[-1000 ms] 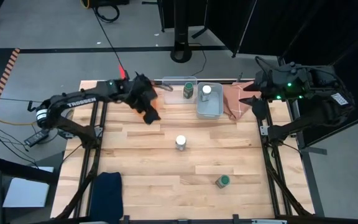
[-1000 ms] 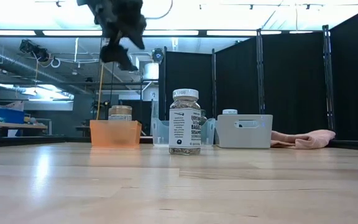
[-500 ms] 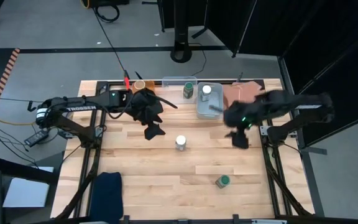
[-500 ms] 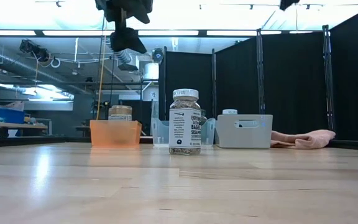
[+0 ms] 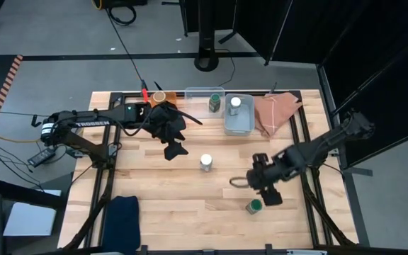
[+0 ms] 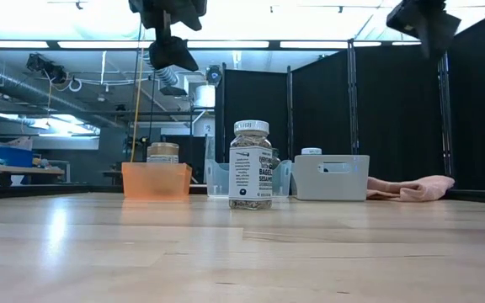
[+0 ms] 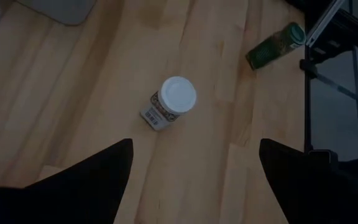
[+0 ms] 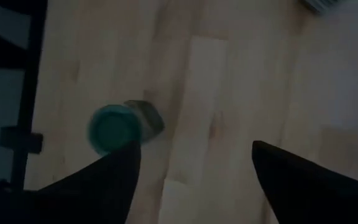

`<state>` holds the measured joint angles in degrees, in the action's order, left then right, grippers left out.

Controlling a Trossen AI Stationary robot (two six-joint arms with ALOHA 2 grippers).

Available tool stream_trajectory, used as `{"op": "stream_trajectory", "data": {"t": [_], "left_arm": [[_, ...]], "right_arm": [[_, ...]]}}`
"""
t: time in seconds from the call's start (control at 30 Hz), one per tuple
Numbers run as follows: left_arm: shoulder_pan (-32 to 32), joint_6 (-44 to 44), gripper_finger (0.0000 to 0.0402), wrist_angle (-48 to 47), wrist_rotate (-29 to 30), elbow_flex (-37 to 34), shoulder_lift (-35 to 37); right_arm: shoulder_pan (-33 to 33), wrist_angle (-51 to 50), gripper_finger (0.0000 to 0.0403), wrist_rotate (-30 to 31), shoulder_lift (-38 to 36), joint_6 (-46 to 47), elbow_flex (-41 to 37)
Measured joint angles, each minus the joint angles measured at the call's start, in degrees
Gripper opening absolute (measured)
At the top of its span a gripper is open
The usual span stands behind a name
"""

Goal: Sort spices by type
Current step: Put the green seasoning bottle into the transparent bin

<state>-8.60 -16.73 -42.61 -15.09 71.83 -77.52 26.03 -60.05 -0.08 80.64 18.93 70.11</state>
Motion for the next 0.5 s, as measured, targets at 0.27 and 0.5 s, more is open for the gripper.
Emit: {"op": "stream_trajectory", "data": {"t": [0.27, 0.5], "left_arm": [[0.0, 1.64, 0.0355, -0.04, 0.24, 0.0, 0.0], [0.0, 1.68, 0.0355, -0.15, 0.37, 0.0, -0.02]], "right_arm": [[7.24, 4.68, 0.0353, 0.5, 5.38, -4.16, 0.0], [10.91, 5.13, 0.0355, 0.0, 10.09, -4.25, -0.02]]}}
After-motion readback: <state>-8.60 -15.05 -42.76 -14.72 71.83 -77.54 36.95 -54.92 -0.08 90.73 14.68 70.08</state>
